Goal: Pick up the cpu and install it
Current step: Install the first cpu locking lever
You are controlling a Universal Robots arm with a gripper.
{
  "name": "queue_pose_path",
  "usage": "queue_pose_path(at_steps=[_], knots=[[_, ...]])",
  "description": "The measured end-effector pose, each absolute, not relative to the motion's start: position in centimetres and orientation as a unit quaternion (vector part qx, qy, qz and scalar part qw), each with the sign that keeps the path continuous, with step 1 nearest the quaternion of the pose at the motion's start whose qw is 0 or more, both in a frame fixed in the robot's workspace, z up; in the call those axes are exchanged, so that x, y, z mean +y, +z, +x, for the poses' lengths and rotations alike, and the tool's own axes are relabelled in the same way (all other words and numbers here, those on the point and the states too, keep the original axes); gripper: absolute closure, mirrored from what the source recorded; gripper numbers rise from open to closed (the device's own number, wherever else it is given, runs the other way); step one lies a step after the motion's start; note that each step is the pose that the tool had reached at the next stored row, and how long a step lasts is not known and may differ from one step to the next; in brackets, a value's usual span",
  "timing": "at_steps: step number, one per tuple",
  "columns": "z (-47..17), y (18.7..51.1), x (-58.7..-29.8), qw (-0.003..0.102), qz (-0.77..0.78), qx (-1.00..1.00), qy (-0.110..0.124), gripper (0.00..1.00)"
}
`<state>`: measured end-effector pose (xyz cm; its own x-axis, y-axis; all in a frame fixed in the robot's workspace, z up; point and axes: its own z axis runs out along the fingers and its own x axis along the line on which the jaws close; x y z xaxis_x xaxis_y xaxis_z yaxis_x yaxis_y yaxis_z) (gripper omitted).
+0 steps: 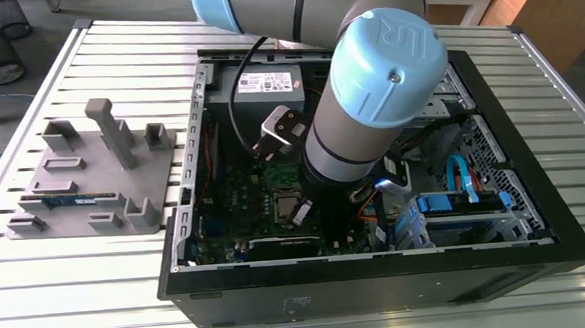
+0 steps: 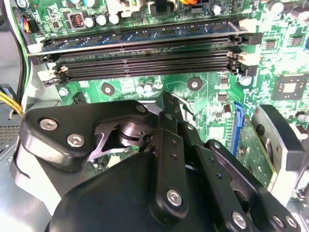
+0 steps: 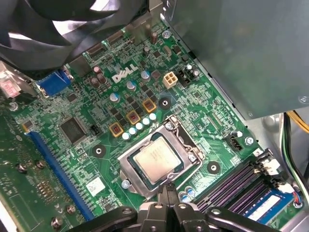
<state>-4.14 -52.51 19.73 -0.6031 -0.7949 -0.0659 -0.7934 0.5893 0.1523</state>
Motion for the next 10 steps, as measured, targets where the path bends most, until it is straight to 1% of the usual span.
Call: queue_pose_path(at_steps=[10], knots=[[-4.15,20.18,-52.60,0.006,0.445,-0.892,-0.081,0.89]])
